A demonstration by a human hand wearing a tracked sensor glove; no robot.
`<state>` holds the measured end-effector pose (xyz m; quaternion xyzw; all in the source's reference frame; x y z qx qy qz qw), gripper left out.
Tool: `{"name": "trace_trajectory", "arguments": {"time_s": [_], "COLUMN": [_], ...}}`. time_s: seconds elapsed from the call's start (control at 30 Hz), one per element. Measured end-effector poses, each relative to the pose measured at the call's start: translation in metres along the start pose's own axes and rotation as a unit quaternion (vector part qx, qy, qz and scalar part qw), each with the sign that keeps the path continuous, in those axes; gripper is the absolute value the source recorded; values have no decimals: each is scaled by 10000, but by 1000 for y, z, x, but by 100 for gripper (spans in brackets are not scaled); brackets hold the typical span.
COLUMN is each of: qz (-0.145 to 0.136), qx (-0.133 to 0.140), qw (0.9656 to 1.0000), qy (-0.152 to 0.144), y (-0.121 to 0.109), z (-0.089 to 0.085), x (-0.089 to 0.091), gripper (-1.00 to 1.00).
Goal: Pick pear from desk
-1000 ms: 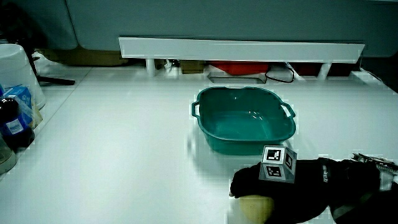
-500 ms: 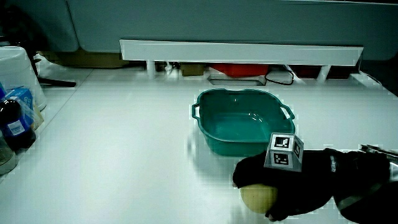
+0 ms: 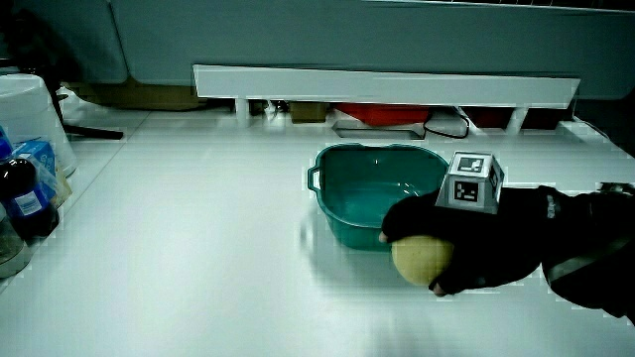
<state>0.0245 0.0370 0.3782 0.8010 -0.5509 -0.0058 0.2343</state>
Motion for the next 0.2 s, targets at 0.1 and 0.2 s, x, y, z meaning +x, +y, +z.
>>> {"name": "trace_trajectory", "arguments": {"time_s": [0.1, 0.2], "qz": [-110, -273], "qx": [50, 176], "qw": [9999, 9995], "qy": [77, -38], "y": [-1, -3], "z": [9, 21], "x": [12, 24], "gripper": [100, 100]}}
